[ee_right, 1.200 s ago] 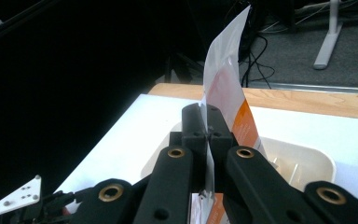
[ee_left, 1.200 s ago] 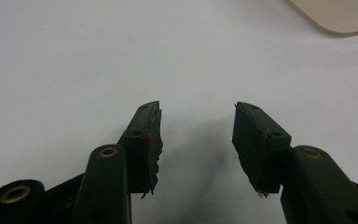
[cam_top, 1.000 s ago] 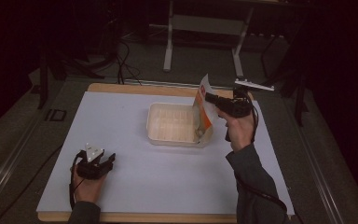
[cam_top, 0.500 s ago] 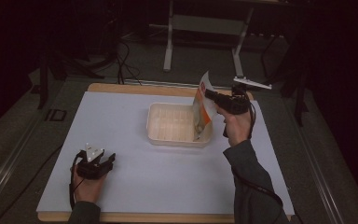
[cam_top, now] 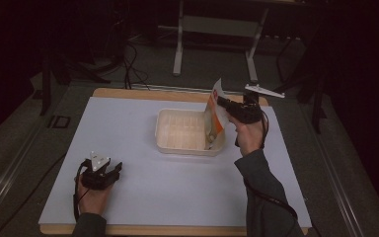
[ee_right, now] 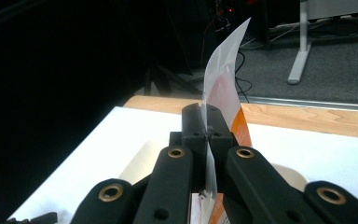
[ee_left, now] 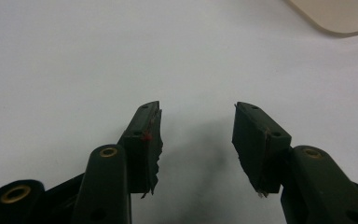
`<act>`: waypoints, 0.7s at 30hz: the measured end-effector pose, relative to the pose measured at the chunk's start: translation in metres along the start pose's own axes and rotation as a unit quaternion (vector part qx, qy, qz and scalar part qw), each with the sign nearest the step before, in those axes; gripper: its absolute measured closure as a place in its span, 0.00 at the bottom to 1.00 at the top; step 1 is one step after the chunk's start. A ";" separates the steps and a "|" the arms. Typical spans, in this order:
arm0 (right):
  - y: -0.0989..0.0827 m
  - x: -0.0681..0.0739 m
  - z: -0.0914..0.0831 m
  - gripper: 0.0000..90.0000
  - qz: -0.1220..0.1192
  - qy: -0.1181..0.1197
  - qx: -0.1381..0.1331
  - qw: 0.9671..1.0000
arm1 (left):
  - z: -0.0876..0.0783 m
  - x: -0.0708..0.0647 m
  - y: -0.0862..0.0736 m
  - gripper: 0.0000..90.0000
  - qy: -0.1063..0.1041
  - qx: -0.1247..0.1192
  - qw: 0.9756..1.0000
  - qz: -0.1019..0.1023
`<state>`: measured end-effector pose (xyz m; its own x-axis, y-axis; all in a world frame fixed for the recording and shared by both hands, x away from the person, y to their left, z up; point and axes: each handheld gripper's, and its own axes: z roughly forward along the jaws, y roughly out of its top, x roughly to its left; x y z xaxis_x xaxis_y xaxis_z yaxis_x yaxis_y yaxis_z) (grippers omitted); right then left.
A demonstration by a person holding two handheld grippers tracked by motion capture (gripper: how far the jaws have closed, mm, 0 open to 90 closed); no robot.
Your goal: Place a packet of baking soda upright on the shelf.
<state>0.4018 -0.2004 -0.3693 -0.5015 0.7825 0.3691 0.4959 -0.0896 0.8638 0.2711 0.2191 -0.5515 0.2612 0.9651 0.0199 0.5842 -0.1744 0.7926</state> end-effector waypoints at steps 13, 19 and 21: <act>-0.013 -0.003 0.008 1.00 0.009 -0.009 0.012 1.000 | 0.000 0.000 0.000 0.57 0.000 -0.001 1.000 0.000; -0.012 -0.002 0.011 1.00 0.015 -0.023 0.018 0.999 | 0.000 0.000 0.000 0.57 0.000 0.000 1.000 0.000; -0.011 -0.003 0.012 1.00 0.025 -0.025 0.019 0.999 | 0.000 0.000 0.000 0.57 0.000 0.000 1.000 0.001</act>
<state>0.4066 -0.1942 -0.3844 -0.4395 0.8082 0.3920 0.5466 -0.1056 0.8307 0.2709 0.2190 -0.5513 0.2624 0.9647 0.0208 0.5846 -0.1760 0.7920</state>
